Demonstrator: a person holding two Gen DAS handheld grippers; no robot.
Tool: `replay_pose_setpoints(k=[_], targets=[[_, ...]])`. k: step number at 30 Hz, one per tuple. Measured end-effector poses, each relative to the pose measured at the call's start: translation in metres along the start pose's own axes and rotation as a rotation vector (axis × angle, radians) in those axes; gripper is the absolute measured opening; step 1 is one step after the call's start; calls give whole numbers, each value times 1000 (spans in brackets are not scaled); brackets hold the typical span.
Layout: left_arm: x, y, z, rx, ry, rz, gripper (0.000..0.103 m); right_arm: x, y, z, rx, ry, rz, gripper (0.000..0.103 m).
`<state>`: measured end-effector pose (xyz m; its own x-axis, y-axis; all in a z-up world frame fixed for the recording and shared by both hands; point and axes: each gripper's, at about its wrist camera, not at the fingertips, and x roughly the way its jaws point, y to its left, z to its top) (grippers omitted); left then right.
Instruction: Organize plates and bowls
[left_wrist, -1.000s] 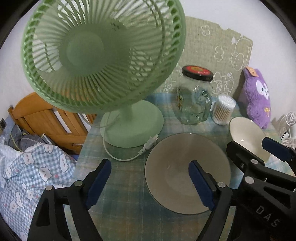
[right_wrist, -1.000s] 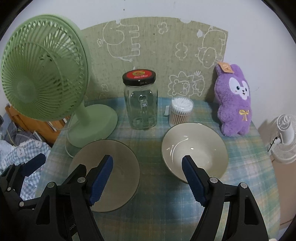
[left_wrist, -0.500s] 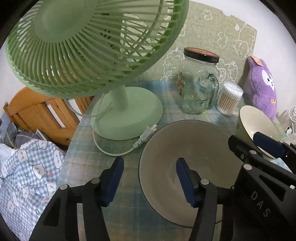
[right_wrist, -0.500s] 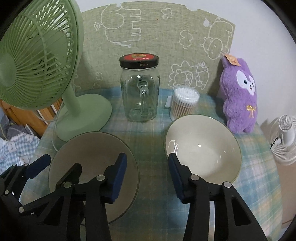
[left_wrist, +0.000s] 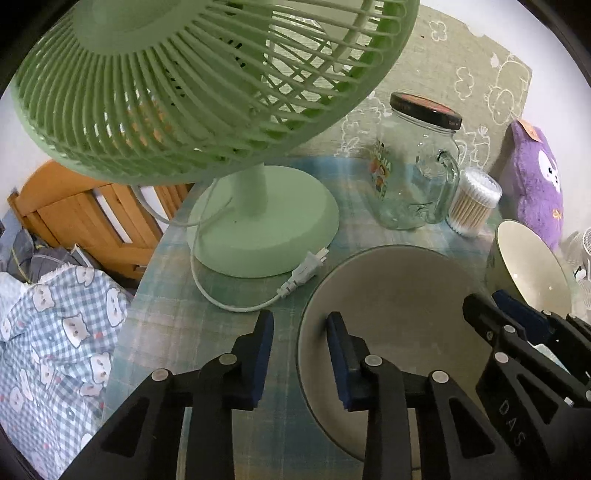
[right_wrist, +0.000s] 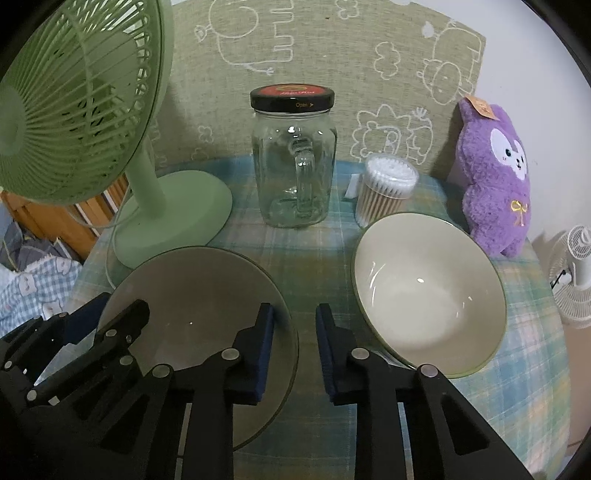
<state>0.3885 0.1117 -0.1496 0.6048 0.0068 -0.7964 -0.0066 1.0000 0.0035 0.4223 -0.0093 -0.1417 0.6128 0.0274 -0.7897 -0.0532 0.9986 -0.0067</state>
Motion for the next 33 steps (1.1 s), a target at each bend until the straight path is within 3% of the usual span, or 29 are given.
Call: replay_pose_setpoints(k=[9,15,33], targets=[[-1,-1,-1,13,-2,-14,25,1,0,1,4,4,31,17],[-1,-3,-2,20,-2,-36,13,0,-1,1,-4,13,55,15],[-16,-2,-12,22,17,-25,12,-15,1,-13,26,43,74,14]])
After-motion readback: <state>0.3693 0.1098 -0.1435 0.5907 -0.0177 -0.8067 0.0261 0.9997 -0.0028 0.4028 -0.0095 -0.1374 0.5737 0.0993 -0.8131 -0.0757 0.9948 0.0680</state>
